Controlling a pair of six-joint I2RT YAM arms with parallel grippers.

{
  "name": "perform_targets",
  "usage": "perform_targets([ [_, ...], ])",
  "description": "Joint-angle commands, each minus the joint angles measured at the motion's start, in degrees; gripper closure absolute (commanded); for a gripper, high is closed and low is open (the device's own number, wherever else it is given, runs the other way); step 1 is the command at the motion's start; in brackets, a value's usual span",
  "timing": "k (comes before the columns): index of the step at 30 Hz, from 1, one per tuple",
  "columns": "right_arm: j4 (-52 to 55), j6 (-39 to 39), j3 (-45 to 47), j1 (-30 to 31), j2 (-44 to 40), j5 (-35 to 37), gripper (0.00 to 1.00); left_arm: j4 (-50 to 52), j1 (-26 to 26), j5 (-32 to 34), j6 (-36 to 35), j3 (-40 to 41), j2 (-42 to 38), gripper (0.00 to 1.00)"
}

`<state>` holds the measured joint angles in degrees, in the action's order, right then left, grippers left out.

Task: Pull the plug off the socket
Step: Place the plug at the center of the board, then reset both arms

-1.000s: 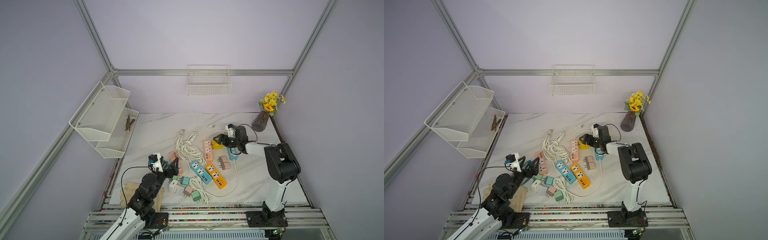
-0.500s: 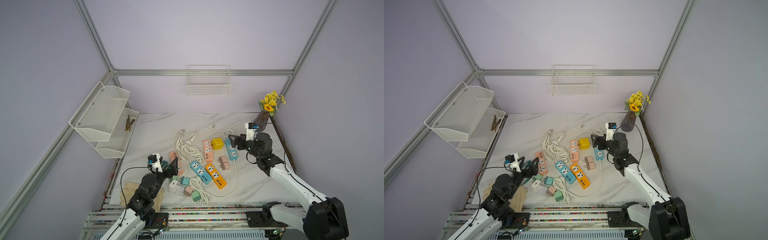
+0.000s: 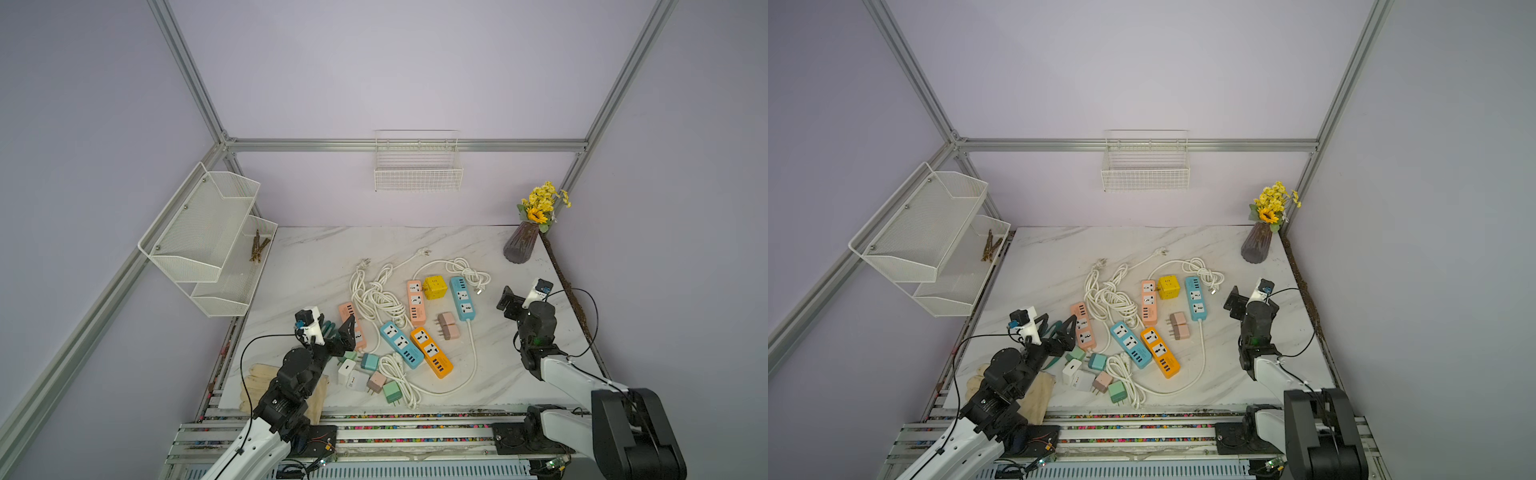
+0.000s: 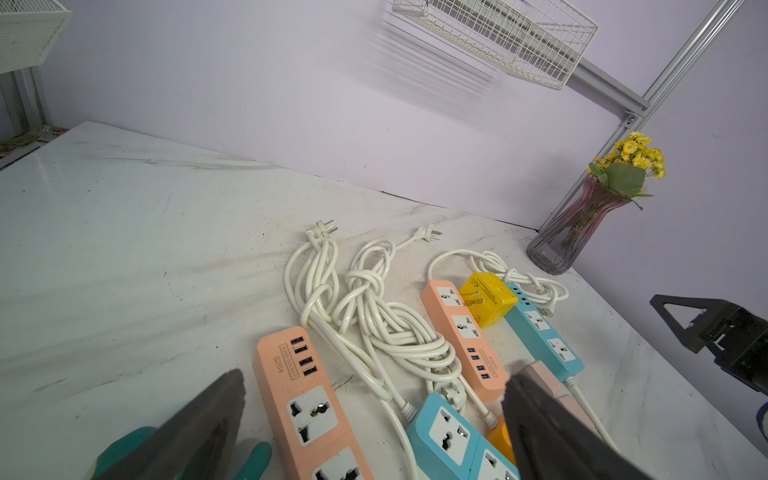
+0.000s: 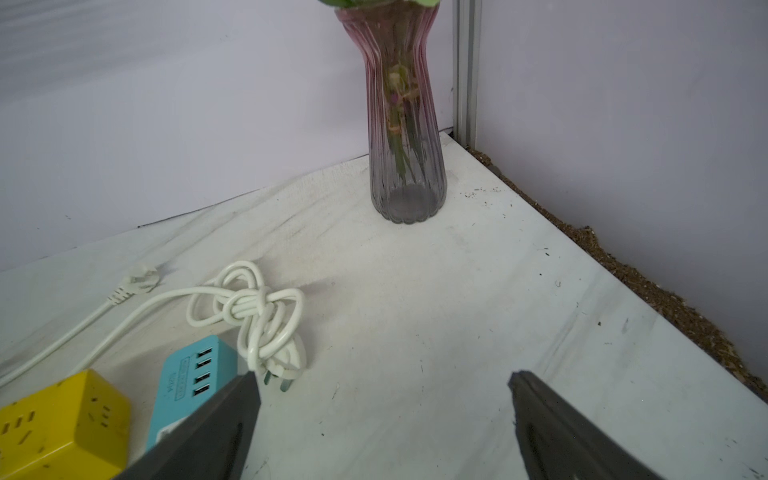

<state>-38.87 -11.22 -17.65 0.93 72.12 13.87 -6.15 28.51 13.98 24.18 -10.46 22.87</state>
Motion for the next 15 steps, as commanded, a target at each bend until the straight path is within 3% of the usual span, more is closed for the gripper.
perform_targets([
  [1,-19.8,4.3,0.0,0.0,10.7,-0.9,0.01,0.6,-0.4,1.1,-2.1,-1.3,-0.8,0.0],
  [4,-20.8,9.3,-1.5,1.4,15.6,-7.8,0.01,0.9,-0.5,2.5,-3.9,-1.4,-1.1,0.0],
  [8,-37.1,9.3,4.8,1.6,18.9,-7.3,0.01,-3.5,-0.6,6.0,-8.8,-1.0,0.8,0.0],
  [15,-28.7,9.4,1.4,1.8,17.8,-5.7,0.01,-12.1,-2.1,18.3,-24.9,-5.0,13.7,0.0],
])
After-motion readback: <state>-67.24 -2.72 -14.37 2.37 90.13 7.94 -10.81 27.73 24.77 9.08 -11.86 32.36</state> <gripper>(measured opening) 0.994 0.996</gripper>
